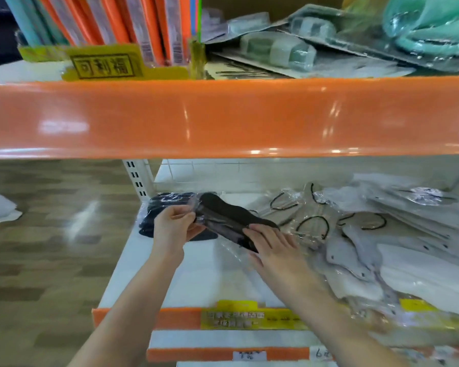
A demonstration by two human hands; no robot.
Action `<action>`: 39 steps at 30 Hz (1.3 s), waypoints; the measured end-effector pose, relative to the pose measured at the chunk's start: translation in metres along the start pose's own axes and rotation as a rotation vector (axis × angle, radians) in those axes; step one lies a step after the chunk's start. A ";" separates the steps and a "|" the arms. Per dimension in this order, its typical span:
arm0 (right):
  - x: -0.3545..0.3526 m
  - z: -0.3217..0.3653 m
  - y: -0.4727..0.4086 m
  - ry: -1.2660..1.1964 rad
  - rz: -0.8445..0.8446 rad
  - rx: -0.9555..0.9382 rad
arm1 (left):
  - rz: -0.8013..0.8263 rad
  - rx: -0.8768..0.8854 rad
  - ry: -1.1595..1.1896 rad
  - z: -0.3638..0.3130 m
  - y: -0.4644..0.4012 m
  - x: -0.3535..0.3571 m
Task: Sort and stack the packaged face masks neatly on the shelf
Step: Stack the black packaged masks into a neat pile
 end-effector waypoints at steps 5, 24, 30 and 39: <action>0.003 0.023 -0.021 0.001 -0.134 -0.060 | 0.001 0.066 -0.130 -0.002 -0.021 -0.036; 0.067 0.085 -0.070 -0.021 -0.166 -0.079 | 0.062 1.282 -1.175 -0.008 -0.018 -0.066; 0.102 0.079 -0.058 -0.134 0.098 0.130 | 0.229 1.028 -1.284 0.027 -0.031 -0.070; 0.103 0.074 -0.068 -0.062 0.078 0.196 | 0.195 0.992 -1.327 0.033 -0.035 -0.067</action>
Point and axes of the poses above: each hand's wrist, its own y-axis away from the middle knuckle, its own x-axis out of the palm, z = x × y, the point moved 7 cm from there along -y, towards the middle knuckle, and after that the axes turned 1 degree about z, right-handed, at the moved point
